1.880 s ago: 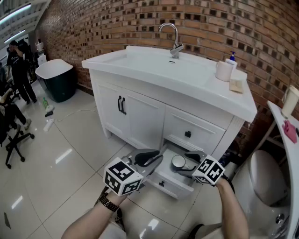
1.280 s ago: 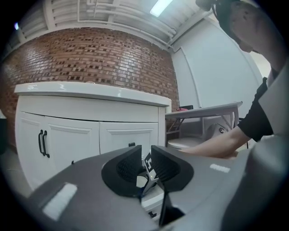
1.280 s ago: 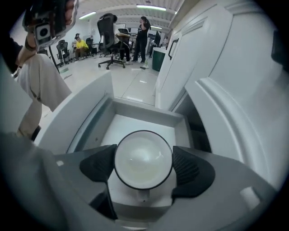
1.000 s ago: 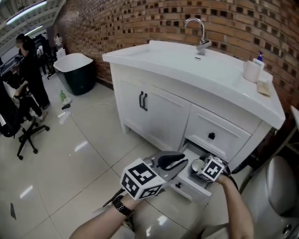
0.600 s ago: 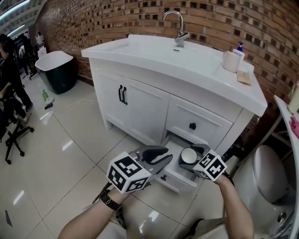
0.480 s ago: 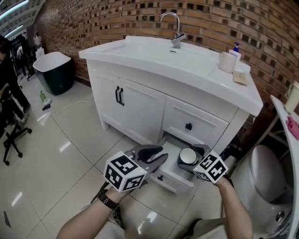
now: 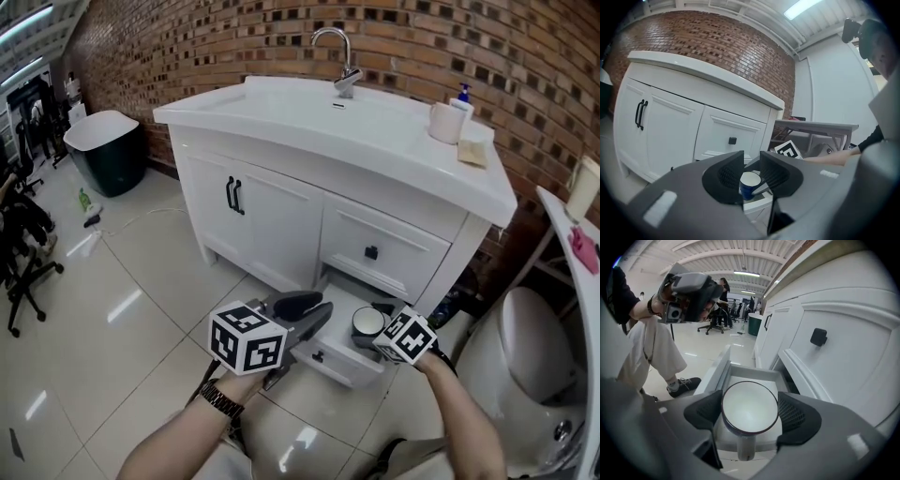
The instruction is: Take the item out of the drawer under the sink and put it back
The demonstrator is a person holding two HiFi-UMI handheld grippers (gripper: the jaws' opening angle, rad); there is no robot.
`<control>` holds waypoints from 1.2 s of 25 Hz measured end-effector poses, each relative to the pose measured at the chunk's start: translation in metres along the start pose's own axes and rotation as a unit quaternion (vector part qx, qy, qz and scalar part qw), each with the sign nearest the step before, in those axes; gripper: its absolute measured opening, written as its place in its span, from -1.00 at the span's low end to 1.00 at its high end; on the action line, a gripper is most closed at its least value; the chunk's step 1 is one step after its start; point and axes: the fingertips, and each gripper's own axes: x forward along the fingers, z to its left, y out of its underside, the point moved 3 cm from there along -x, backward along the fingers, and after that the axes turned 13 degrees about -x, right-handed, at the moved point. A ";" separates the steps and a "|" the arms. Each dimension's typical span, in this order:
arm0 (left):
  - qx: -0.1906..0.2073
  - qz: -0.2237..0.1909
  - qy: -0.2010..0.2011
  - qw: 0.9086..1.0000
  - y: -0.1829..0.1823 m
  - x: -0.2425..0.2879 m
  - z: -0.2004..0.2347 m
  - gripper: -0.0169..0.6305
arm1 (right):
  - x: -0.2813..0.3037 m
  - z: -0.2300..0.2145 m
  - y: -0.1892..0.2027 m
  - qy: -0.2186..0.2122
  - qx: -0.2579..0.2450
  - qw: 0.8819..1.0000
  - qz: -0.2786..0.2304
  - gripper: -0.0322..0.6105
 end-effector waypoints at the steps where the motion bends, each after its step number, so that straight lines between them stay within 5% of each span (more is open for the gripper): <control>1: 0.001 0.000 0.001 1.000 0.000 0.001 -0.001 -0.57 | 0.003 -0.002 0.003 0.001 0.002 1.000 0.003 0.26; 15: 0.070 0.021 -0.008 0.997 0.004 0.006 -0.010 -0.55 | -0.001 -0.008 0.004 0.012 0.002 1.000 -0.008 0.25; 30: 0.052 0.024 -0.013 0.998 0.004 0.002 -0.006 -0.53 | 0.052 -0.028 0.011 0.025 0.018 0.999 0.036 0.25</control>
